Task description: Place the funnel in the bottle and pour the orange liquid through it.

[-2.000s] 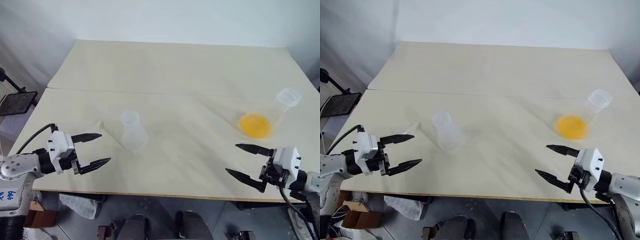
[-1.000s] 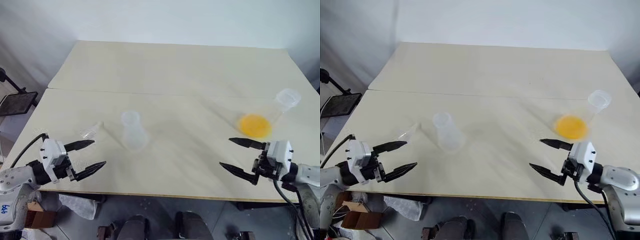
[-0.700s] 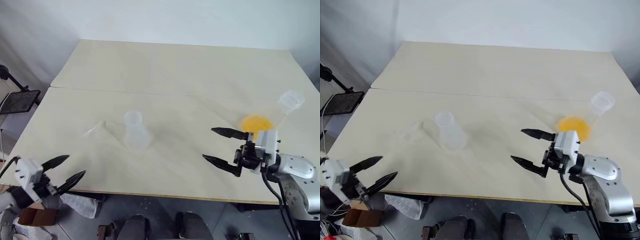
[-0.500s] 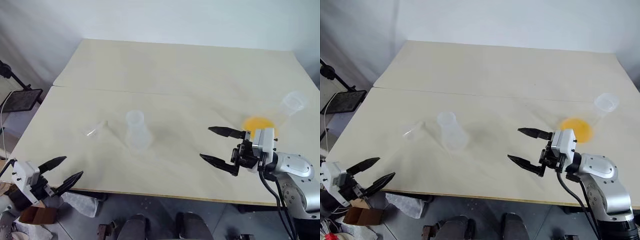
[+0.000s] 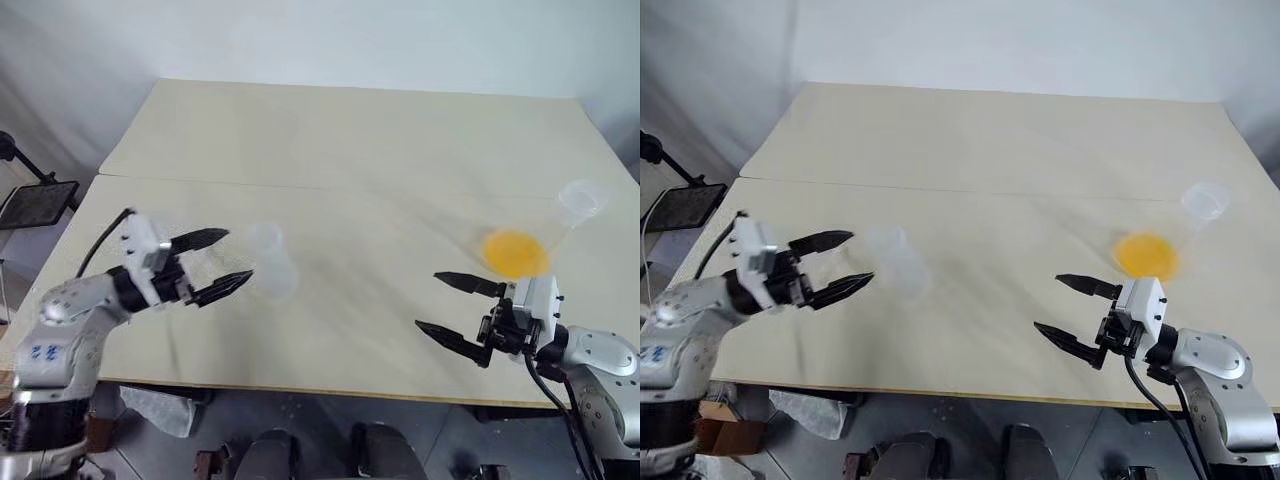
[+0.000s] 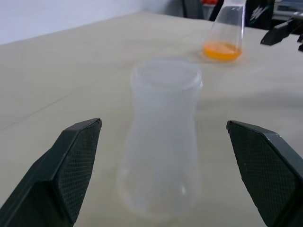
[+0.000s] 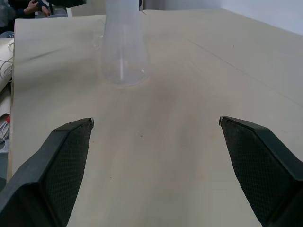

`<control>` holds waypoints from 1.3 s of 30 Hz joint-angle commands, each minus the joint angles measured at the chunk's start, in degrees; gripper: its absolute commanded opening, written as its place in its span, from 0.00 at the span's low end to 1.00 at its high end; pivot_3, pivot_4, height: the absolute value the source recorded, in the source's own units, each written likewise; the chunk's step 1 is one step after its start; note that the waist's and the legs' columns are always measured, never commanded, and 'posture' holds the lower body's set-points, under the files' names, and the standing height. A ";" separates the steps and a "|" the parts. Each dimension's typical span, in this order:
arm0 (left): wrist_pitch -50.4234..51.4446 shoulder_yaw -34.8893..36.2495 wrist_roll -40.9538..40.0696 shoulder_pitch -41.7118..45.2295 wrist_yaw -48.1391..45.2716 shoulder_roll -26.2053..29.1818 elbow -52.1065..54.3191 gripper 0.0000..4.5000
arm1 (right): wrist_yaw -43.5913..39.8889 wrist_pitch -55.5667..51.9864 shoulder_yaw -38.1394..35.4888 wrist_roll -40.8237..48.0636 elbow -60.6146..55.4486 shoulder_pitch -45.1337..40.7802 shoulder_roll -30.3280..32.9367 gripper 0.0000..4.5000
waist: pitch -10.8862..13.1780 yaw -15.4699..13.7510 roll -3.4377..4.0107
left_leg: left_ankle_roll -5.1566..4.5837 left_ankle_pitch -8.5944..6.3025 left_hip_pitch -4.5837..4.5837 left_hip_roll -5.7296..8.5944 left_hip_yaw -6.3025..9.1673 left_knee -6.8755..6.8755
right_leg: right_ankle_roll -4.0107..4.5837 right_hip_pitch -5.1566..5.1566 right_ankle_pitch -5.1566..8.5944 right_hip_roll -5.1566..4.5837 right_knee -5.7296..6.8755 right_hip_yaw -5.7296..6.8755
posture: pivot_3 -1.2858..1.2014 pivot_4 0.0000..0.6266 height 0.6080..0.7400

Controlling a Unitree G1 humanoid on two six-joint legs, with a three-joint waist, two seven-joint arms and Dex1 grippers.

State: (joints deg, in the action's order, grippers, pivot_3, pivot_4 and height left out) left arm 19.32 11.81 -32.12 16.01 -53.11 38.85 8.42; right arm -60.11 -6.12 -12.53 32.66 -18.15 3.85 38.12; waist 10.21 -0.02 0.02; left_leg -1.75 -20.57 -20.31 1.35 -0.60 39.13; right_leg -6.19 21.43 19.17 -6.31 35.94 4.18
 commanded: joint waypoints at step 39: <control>-11.18 -22.50 12.43 30.80 -11.37 -22.52 -25.85 0.53 | 16.82 3.09 -15.44 -1.51 -14.94 26.44 -9.15 1.00 | 0.00 -1.16 -0.01 | 0.07 0.10 -0.15 0.01 -0.06 0.11 | -0.13 0.02 -0.06 0.30 -0.10 0.11 | 0.52 0.24 1.00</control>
State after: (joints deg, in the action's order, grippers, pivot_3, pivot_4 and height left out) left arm 11.98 -10.18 -21.34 45.55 -63.41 17.02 -16.26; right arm -44.46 -4.68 -25.97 31.37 -30.42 29.76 29.67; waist 10.21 -1.19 0.01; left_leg -1.67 -20.46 -20.45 1.31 -0.66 39.24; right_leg -6.31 21.44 19.11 -5.96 35.84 4.26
